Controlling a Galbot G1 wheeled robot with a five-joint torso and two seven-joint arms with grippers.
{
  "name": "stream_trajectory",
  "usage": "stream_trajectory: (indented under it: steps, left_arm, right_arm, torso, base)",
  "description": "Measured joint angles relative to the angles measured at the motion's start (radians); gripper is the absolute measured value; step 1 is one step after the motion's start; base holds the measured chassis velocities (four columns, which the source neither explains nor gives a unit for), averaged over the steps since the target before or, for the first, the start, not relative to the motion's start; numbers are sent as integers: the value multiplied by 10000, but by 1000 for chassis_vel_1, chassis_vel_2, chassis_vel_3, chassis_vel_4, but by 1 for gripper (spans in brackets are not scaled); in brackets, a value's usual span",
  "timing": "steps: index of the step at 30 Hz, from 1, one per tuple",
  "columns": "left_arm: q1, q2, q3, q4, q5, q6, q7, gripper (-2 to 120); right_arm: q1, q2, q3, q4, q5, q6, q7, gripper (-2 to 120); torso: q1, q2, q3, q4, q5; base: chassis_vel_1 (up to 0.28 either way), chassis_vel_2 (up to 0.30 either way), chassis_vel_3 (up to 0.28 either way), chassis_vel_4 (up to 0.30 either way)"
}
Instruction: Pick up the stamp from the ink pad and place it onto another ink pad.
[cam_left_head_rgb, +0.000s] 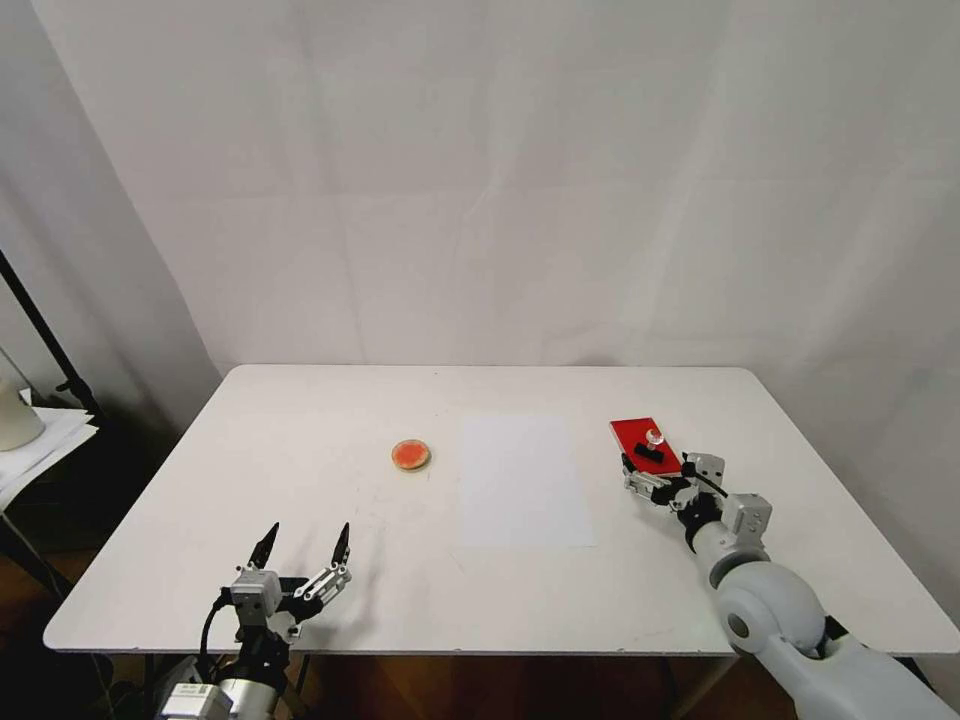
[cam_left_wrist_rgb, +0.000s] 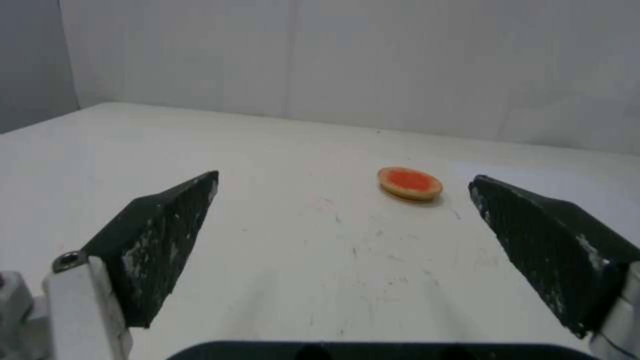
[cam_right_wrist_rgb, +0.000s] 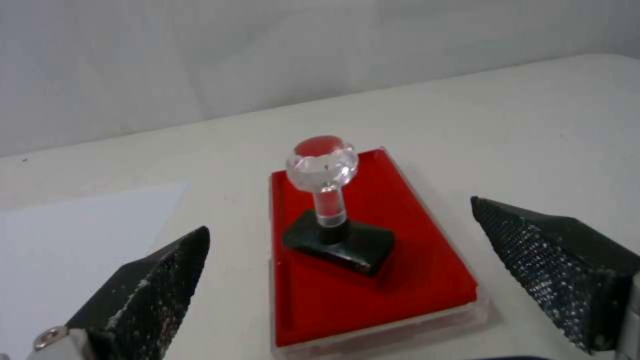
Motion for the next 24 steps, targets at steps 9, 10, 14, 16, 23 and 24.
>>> stream_trajectory:
  steps: [9, 10, 14, 16, 23, 24]
  left_arm:
    - [-1, 0, 0, 0, 0, 0, 0, 100]
    - [-1, 0, 0, 0, 0, 0, 0, 100]
    - [0, 0, 0, 0, 0, 0, 0, 100]
    - [0, 0, 0, -1, 0, 0, 0, 100]
    - [-1, 0, 0, -1, 0, 0, 0, 100]
    - [-1, 0, 0, -1, 0, 0, 0, 100]
  right_arm:
    - [153, 232, -52, -301, 7, 222, -115, 93]
    - [153, 232, -52, -301, 7, 222, -115, 93]
    - [271, 244, -107, -409, 6, 257, -153, 84]
    - [324, 233, -156, -491, -2, 280, -175, 73]
    - [396, 231, -246, -594, -40, 305, -200, 50]
    - [423, 227, -273, -622, -41, 306, -203, 46]
  torso:
    - [-1, 0, -1, -1, 0]
    - [-1, 0, -1, -1, 0]
    - [-1, 0, -1, 0, 0]
    - [-1, 0, -1, 0, 0]
    - [-1, 0, -1, 0, 0]
    - [-1, 0, -1, 0, 1]
  base:
    - [0, 0, 0, 0]
    - [0, 0, 0, 0]
    - [0, 0, 0, 0]
    - [0, 0, 0, 0]
    - [0, 0, 0, 0]
    - [0, 0, 0, 0]
